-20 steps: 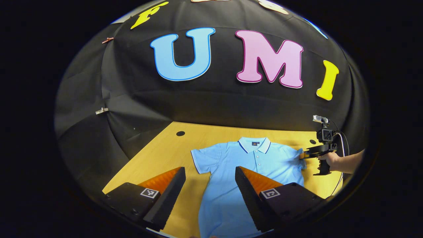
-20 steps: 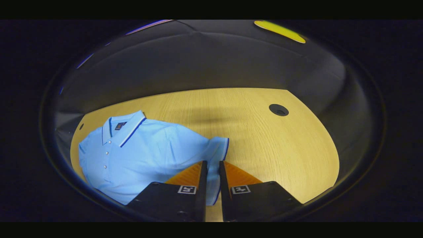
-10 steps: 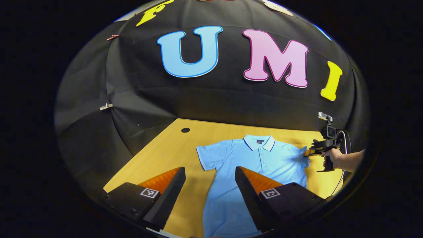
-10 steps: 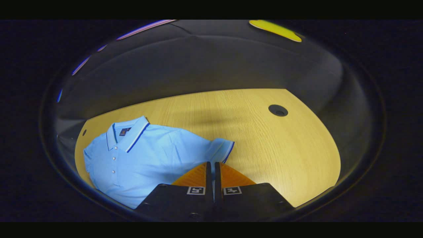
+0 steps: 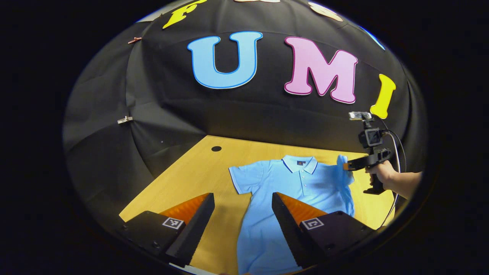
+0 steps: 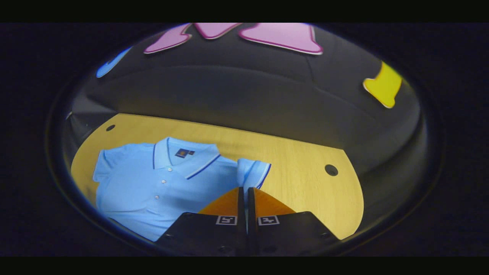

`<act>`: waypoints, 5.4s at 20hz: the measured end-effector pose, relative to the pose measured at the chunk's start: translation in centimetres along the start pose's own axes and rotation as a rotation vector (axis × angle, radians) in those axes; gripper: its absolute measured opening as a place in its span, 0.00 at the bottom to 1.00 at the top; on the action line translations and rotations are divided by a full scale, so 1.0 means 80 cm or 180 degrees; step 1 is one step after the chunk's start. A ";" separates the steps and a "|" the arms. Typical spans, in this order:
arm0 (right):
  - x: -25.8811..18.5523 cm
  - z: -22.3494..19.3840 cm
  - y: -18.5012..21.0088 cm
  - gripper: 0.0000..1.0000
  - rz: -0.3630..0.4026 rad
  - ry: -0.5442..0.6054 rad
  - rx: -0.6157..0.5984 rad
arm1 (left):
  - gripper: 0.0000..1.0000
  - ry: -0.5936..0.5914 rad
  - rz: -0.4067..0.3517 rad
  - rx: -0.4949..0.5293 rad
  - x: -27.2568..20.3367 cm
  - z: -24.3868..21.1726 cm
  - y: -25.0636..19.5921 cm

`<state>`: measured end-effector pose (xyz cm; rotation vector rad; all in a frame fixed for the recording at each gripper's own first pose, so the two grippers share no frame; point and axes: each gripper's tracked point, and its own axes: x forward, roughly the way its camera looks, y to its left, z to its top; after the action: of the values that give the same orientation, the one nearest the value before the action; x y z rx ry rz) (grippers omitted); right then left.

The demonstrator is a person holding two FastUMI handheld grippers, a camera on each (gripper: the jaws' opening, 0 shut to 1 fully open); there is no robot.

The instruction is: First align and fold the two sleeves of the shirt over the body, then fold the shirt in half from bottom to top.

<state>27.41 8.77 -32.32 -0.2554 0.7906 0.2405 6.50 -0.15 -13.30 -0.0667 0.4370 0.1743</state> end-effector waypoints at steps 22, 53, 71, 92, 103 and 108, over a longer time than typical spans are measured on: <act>-0.237 -0.142 0.136 0.94 0.0810 -0.0112 0.0345 | 0.97 0.0207 -0.0296 -0.0193 0.223 -0.018 0.048; -0.235 -0.203 -0.012 0.98 0.0564 0.0051 0.1259 | 0.06 0.0681 -0.0225 0.0429 0.407 -0.051 -0.018; -0.278 -0.223 0.036 0.99 0.0640 0.0088 0.1368 | 0.95 0.0337 -0.1634 0.0472 0.208 -0.022 -0.246; -0.335 -0.399 0.110 0.99 0.0517 0.0726 0.1119 | 0.97 0.1388 -0.0960 0.0623 -0.045 -0.312 -0.011; -0.327 -0.409 0.105 0.89 0.0315 0.0731 0.0595 | 0.93 0.1342 -0.0869 0.0832 -0.032 -0.319 -0.020; -0.320 -0.405 0.109 0.39 0.0463 0.0787 0.0482 | 0.68 0.1412 -0.0960 0.0871 -0.032 -0.321 -0.034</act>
<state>-14.24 3.81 -36.86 -0.0849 1.0692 0.2877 -5.95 -5.84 -35.37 0.1002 0.8816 -0.2035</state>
